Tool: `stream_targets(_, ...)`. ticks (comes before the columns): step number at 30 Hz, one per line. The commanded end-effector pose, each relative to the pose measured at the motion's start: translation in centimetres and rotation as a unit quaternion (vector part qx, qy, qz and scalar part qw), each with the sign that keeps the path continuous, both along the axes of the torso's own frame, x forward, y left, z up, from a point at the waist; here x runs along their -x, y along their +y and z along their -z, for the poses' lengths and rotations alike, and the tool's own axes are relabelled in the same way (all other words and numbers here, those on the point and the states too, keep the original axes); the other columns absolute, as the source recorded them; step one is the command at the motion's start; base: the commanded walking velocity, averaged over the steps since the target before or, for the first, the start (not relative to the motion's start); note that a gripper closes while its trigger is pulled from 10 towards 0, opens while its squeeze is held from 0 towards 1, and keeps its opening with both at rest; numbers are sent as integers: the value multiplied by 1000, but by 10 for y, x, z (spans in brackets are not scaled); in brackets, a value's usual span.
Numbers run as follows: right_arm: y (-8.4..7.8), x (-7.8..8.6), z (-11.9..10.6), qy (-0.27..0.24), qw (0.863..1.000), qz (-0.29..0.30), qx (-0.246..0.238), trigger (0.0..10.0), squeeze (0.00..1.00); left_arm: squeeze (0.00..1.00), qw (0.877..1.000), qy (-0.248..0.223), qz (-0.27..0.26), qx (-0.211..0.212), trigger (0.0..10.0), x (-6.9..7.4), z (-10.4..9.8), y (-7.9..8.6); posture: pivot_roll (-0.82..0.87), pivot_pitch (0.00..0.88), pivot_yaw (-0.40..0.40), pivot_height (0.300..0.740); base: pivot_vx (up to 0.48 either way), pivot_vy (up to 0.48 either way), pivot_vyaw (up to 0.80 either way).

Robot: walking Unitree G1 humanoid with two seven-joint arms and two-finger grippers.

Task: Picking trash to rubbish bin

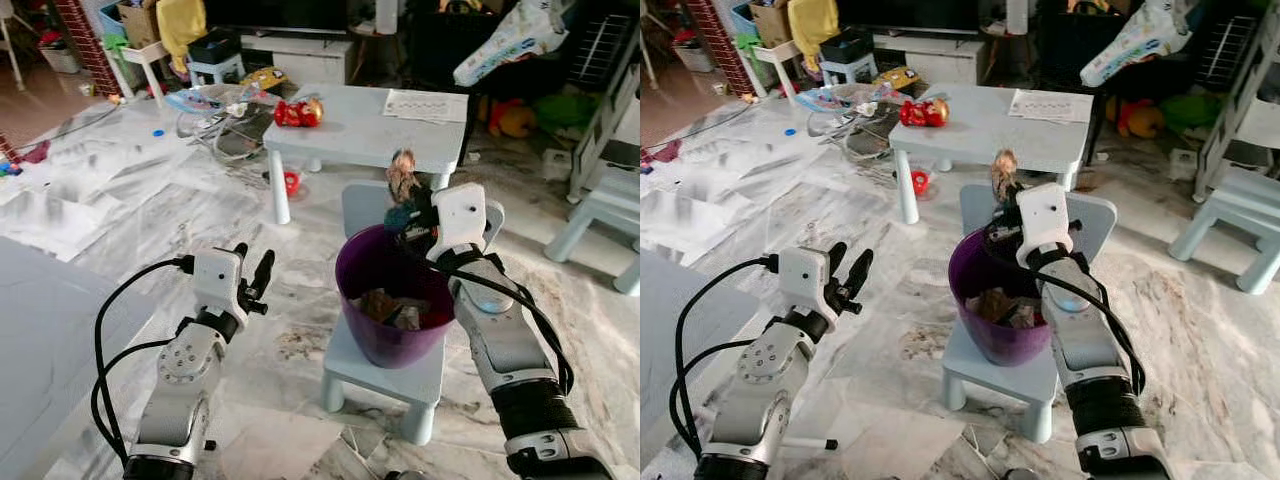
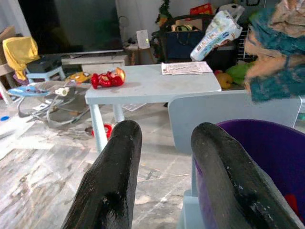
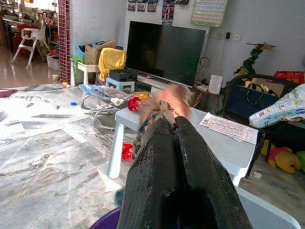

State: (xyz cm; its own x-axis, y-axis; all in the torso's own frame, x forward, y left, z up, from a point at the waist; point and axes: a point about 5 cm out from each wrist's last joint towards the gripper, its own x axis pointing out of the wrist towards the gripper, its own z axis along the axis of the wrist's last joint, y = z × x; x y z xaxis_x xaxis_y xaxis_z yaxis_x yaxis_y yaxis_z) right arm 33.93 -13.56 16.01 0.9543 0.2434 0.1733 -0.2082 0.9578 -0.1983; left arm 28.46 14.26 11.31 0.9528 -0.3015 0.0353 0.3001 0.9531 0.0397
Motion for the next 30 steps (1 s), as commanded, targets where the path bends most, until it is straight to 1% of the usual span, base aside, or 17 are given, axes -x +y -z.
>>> stream_targets(1, -1, -1, 1, 2, 1000, 1, -5, 10000, 0, 0, 1000, -5, 2, -3, 10000, 0, -2, 0, -30, 82, 65, 740, 0, 0, 0)
stream_targets(4, -2, -1, 1, 3, 1000, 1, -8, 10000, 0, 0, 1000, -2, 7, 2, 10000, 0, -2, -1, -32, 82, 66, 740, 0, 0, 0)
stream_targets(7, -7, -5, 10, 25, 999, 17, -9, 10000, 0, 0, 998, 22, 56, 10, 10000, 6, 3, -10, -29, 82, 67, 740, 0, 0, 0)
stream_targets(8, -7, -5, 10, 25, 999, 17, -9, 10000, 0, 0, 998, 22, 56, 10, 10000, 6, 3, -10, -29, 82, 67, 740, 0, 0, 0)
stream_targets(9, -17, -10, 19, 52, 998, 39, -21, 10000, 0, 0, 994, 47, 103, 6, 10000, 15, 9, -17, -15, 85, 71, 740, 0, 0, 0)
stream_targets(10, -17, -10, 19, 52, 998, 39, -21, 10000, 0, 0, 994, 47, 103, 6, 10000, 15, 9, -17, -15, 85, 71, 740, 0, 0, 0)
stream_targets(12, -24, -12, 25, 70, 996, 54, -27, 10000, 0, 0, 990, 63, 130, 3, 10000, 22, 13, -21, -10, 85, 74, 740, 0, 0, 0)
stream_targets(13, -29, -14, 32, 88, 994, 62, -26, 10000, 0, 0, 985, 79, 152, 10, 10000, 29, 16, -24, -6, 88, 78, 740, 0, 0, 0)
stream_targets(14, -32, -15, 37, 101, 992, 65, -25, 10000, 0, 0, 983, 83, 165, 5, 10000, 32, 17, -26, -4, 88, 79, 740, 0, 0, 0)
stream_targets(17, -40, -16, 46, 124, 989, 80, -20, 10000, 0, 0, 976, 102, 192, 6, 10000, 41, 20, -27, 8, 91, 87, 740, 0, 0, 0)
stream_targets(19, -42, -17, 49, 132, 988, 84, -17, 10000, 0, 0, 973, 110, 204, 4, 10000, 44, 21, -28, 11, 91, 89, 740, 0, 0, 0)
stream_targets(21, -49, -17, 56, 150, 984, 99, -13, 10000, 0, 0, 967, 117, 226, -5, 10000, 48, 20, -27, 25, 96, 99, 740, 0, 0, 0)
stream_targets(22, -49, -17, 56, 150, 984, 99, -13, 10000, 0, 0, 967, 117, 226, -5, 10000, 48, 20, -27, 25, 96, 99, 740, 0, 0, 0)
stream_targets(23, -53, -16, 62, 163, 981, 106, -14, 10000, 0, 0, 966, 117, 232, -8, 10000, 48, 17, -25, 30, 99, 104, 740, 0, 0, 0)
stream_targets(24, -53, -16, 62, 163, 981, 106, -14, 10000, 0, 0, 966, 117, 232, -8, 10000, 48, 17, -25, 30, 99, 104, 740, 0, 0, 0)
stream_targets(27, -53, -15, 74, 197, 974, 109, -18, 10000, 0, 0, 963, 114, 243, -4, 10000, 48, 8, -27, 36, 103, 108, 740, 0, 0, 0)
stream_targets(30, -54, -13, 81, 217, 969, 119, -19, 10000, 0, 0, 959, 112, 260, -3, 10000, 50, 2, -31, 40, 106, 111, 740, 0, 0, 0)
